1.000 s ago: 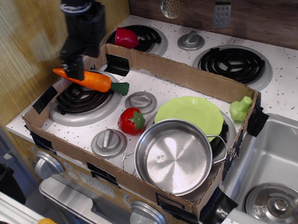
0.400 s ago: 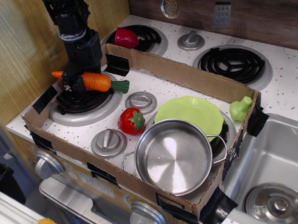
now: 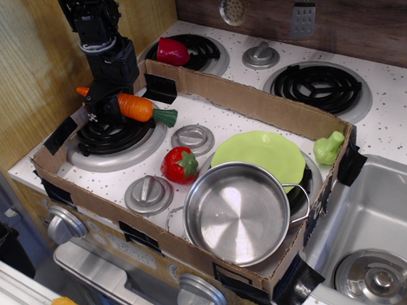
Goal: Put carrot on plate
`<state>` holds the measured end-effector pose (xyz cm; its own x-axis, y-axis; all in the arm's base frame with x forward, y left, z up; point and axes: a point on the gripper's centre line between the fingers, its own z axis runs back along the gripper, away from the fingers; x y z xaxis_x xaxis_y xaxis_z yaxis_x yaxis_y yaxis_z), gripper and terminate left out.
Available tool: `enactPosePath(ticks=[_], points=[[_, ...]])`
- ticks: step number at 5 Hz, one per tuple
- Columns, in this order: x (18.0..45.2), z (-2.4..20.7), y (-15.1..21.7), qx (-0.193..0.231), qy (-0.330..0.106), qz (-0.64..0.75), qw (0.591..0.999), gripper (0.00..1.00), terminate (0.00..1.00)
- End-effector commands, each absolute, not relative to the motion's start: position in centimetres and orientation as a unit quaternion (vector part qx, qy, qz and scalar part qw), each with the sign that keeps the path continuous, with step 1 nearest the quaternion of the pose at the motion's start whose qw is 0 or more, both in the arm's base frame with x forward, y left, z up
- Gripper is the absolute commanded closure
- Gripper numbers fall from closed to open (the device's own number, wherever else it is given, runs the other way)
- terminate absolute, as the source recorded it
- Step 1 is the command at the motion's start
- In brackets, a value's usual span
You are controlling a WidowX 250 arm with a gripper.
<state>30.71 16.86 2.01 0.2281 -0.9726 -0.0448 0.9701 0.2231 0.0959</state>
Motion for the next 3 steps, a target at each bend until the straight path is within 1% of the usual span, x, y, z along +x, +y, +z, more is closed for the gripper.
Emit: enactPosePath(ticks=[1, 3], points=[[30.8, 7.0, 15.4, 0.057, -0.028, -0.616, 0.785, 1.0, 0.0], [31.4, 11.5, 12.4, 0.058, -0.043, -0.589, 0.805, 1.0, 0.0]])
